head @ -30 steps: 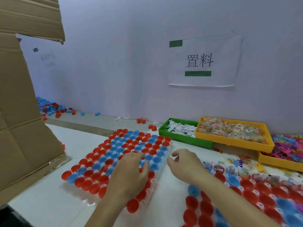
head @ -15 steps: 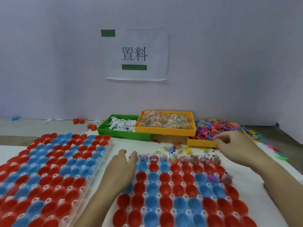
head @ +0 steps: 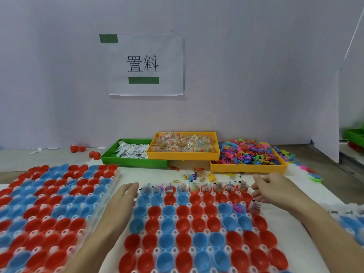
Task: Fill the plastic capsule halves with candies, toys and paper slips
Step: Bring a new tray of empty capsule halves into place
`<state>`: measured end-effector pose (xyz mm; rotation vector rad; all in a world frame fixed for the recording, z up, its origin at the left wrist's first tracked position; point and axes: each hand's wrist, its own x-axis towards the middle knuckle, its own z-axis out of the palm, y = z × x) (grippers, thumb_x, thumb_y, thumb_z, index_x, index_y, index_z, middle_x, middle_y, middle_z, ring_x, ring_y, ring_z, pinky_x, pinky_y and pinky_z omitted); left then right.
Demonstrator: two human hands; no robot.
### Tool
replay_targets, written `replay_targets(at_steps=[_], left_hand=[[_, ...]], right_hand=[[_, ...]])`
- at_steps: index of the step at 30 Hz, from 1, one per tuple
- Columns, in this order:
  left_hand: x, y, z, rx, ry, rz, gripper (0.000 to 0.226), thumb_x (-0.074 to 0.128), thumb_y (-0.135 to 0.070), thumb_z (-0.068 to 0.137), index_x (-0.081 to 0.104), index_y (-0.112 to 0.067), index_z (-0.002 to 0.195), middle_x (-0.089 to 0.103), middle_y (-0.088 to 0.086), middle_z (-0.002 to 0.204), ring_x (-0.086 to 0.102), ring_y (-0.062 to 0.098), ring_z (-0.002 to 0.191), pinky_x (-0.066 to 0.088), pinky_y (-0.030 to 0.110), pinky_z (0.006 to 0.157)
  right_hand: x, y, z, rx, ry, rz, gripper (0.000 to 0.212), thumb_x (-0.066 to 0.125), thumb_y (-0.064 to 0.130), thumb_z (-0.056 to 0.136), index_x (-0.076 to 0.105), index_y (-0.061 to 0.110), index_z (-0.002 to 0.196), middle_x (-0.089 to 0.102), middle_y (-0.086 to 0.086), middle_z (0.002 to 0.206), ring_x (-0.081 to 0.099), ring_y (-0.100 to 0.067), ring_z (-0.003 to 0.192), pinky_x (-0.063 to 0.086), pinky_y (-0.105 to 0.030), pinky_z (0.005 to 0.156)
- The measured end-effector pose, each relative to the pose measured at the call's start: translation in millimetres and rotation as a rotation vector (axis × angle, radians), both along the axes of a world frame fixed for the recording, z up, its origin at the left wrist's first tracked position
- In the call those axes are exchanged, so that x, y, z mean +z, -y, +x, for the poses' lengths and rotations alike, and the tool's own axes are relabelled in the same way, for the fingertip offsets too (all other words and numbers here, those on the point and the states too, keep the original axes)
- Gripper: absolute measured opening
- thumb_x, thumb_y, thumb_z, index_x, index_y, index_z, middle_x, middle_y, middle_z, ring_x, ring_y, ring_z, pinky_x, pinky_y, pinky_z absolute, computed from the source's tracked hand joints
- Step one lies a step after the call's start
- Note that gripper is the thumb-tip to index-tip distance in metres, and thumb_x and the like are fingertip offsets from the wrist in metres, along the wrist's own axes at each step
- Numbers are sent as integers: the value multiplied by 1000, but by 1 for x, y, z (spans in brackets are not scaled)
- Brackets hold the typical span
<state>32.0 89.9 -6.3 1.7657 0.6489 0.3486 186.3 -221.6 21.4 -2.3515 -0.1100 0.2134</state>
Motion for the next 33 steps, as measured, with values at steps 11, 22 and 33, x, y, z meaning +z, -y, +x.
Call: replay_targets(at_steps=[11,22,33], left_hand=[[-9,-3,12,-21,76,-24,32,40,-37,104,49,-27,133,52,-3,128,49,19,118,36,35,99],[-22,-13,28,-19,158,-24,45,27,6,102,53,-23,123,55,0,112,51,15,106,35,31,96],[-31,-23,42,38,352,-232,31,32,-19,106,58,-13,123,64,4,116,57,20,112,39,31,97]], right_hand=[[-5,-2,9,-18,-11,112,39,43,35,106,65,15,81,75,-5,81,73,-18,82,56,-44,93],[9,7,54,-64,277,-96,21,58,17,98,73,8,110,72,-7,109,66,-23,100,52,-35,85],[8,-24,88,79,447,-154,15,64,13,95,74,12,107,72,-8,107,60,-17,92,44,-27,80]])
